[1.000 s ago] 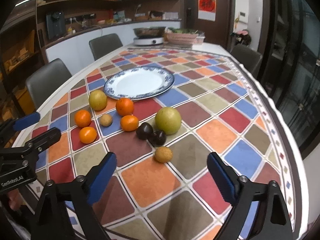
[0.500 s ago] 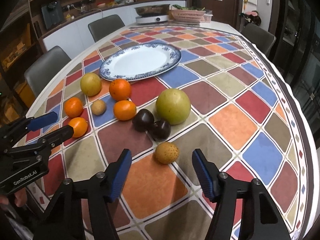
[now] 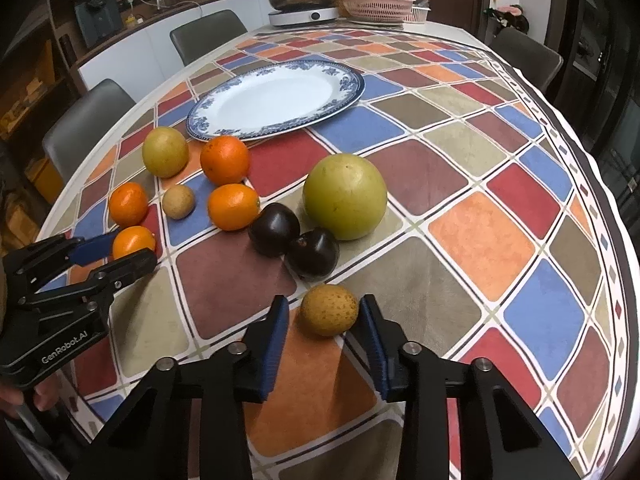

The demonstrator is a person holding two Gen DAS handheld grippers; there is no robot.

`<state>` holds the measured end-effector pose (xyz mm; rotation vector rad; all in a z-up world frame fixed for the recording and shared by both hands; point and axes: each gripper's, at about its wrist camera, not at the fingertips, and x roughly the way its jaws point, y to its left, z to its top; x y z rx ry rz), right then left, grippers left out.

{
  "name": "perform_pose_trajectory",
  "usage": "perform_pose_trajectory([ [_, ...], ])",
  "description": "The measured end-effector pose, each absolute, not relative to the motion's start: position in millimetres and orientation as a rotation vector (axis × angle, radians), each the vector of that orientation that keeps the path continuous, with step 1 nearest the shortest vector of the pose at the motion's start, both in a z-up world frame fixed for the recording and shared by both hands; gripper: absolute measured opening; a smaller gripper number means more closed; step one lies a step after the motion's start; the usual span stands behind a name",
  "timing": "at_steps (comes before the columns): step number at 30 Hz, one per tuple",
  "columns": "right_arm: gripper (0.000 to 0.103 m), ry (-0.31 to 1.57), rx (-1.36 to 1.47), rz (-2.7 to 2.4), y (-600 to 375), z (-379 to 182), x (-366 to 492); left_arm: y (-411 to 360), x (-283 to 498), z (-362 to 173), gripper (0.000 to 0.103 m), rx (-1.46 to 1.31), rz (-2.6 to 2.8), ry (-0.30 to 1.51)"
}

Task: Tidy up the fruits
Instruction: 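Grasp the small brown fruit with the right tool while the left tool grasps an orange, then carry the orange and brown fruit onto the plate and open both tools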

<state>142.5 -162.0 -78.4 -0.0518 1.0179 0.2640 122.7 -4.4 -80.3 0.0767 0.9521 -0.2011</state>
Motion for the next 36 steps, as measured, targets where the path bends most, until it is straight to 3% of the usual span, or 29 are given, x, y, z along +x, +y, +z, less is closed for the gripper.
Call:
perform_pose_trajectory([
  [2, 0.030, 1.019, -0.056, 0.258, -162, -78, 143, -5, 123, -81, 0.033, 0.078, -0.200, 0.949],
  [19, 0.030, 0.916, -0.044, 0.374, -154, -39, 144, -8, 125, -35, 0.033, 0.076, -0.235, 0.858],
  [36, 0.030, 0.849, -0.064, 0.479, -133, 6, 243, 2, 213, 5, 0.033, 0.083, -0.207, 0.803],
])
